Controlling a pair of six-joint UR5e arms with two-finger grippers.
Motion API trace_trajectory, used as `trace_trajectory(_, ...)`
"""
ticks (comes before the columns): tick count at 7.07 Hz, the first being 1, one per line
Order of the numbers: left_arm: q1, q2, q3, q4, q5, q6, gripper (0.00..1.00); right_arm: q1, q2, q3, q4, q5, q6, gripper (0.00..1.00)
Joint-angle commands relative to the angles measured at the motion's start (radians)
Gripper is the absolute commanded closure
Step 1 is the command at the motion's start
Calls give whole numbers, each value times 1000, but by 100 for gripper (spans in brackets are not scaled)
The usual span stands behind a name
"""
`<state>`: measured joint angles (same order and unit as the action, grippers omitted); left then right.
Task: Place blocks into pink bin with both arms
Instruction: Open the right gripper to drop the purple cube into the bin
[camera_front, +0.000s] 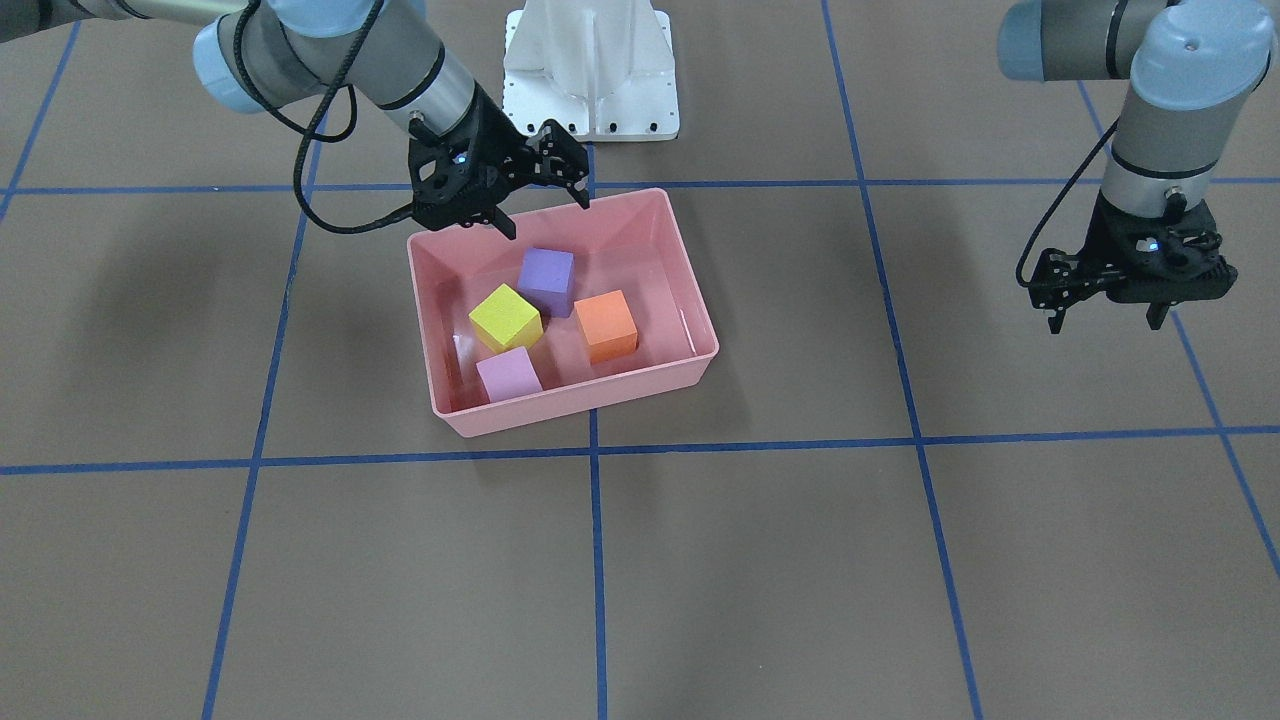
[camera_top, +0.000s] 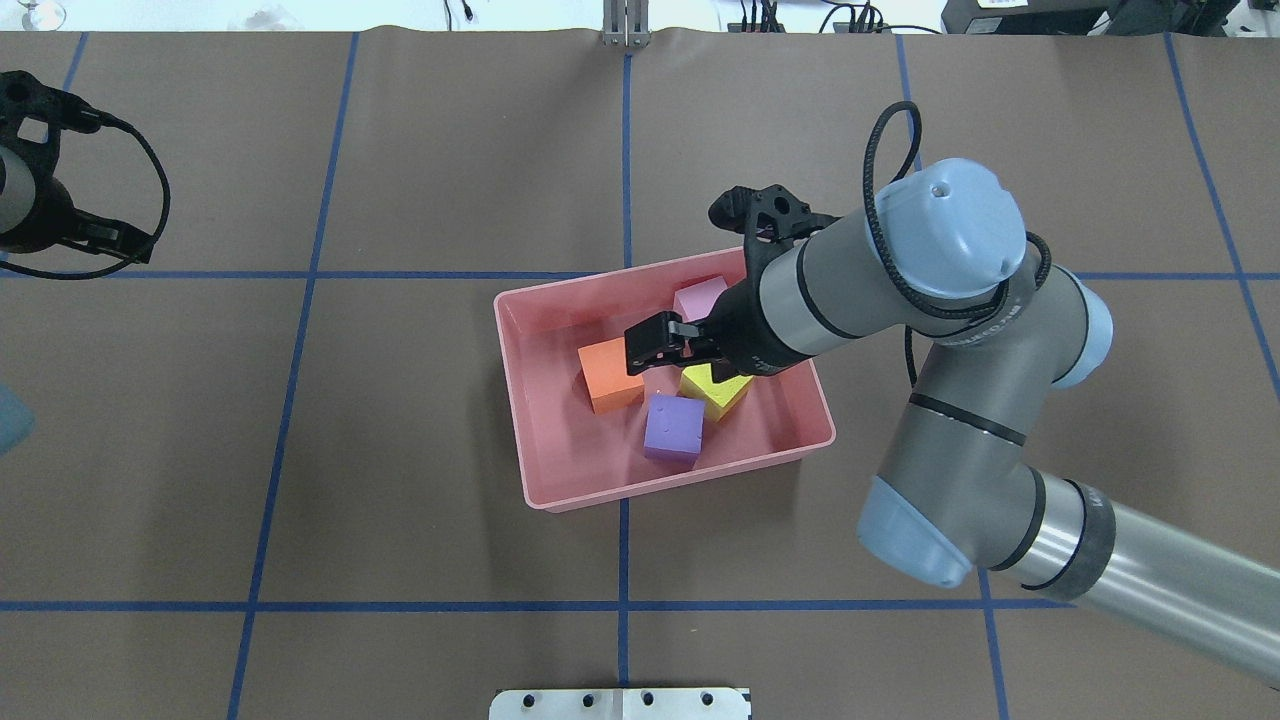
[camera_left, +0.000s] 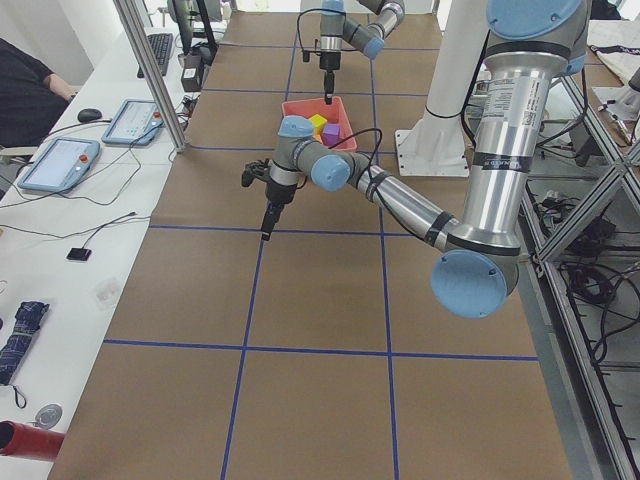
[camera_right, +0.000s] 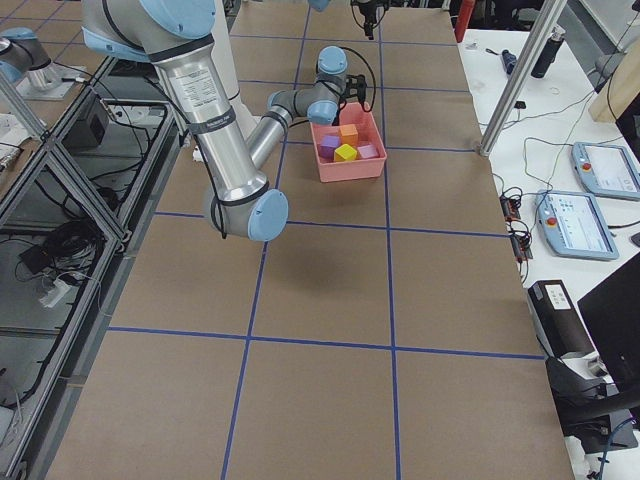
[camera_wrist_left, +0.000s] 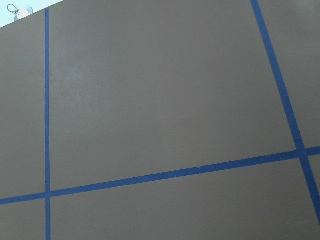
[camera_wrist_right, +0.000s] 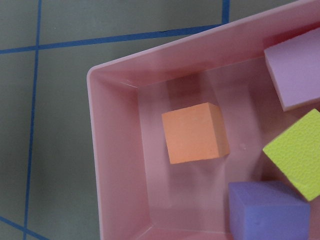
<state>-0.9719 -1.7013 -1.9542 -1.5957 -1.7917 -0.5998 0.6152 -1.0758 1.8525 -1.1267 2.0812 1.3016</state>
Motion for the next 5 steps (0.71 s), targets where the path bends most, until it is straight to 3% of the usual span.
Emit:
trace_trajectory(1,1,17,-3,-1,0,0,0,140,-123,-2,28,32,-39,0)
trace_trajectory(3,-1,20,-5,-1,-6,2,0,280,-273,1,5,106,-260,0)
trace_trajectory(5,-92,80,-2,-3,-144,71,0,401,-457,-19,1,105,-571,0)
